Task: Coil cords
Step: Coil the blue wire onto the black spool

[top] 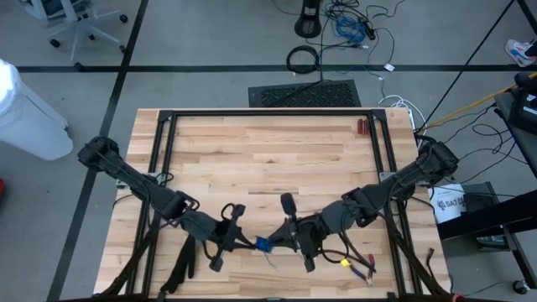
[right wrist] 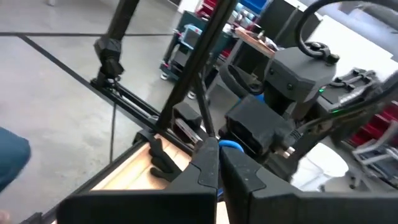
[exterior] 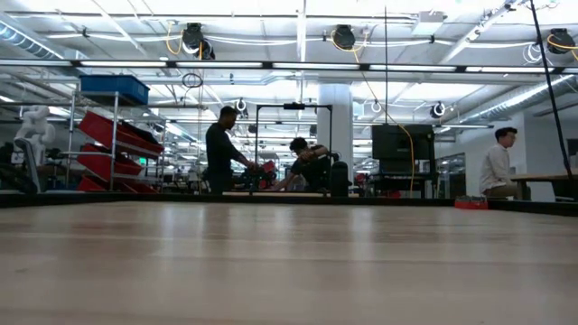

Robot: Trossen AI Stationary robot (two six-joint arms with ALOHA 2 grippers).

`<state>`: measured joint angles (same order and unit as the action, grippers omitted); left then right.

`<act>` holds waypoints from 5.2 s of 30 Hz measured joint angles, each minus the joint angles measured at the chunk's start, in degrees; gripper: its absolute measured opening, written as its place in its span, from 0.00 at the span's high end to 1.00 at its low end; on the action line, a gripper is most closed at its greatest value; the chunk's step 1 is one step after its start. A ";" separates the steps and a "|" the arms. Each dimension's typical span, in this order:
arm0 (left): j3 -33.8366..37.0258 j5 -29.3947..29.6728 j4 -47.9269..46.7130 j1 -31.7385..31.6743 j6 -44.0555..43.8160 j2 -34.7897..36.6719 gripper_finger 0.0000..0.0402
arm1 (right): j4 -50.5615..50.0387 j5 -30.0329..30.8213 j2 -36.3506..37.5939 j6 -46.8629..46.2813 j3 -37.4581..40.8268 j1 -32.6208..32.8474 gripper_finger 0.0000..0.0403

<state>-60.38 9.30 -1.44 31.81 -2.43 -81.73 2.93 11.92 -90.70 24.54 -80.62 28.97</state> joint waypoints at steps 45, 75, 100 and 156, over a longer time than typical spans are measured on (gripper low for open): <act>0.02 -9.22 17.35 -0.29 8.92 -6.17 1.00 | -2.06 -12.88 -2.16 -2.27 -0.02 -8.44 1.00; 0.02 -10.79 17.65 -8.17 -0.33 -6.17 1.00 | -2.16 -18.25 2.21 0.14 -0.44 -3.60 1.00; -0.03 -10.60 23.91 -8.06 4.28 -8.31 1.00 | 3.57 -17.64 2.21 -13.77 -0.44 -8.29 1.00; -1.97 3.35 7.26 -0.18 4.85 1.30 1.00 | 14.07 10.63 8.42 -40.38 32.90 8.07 0.76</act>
<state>-62.35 12.65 5.82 31.63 2.42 -80.42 16.99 22.54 -82.27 -15.84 -47.72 37.04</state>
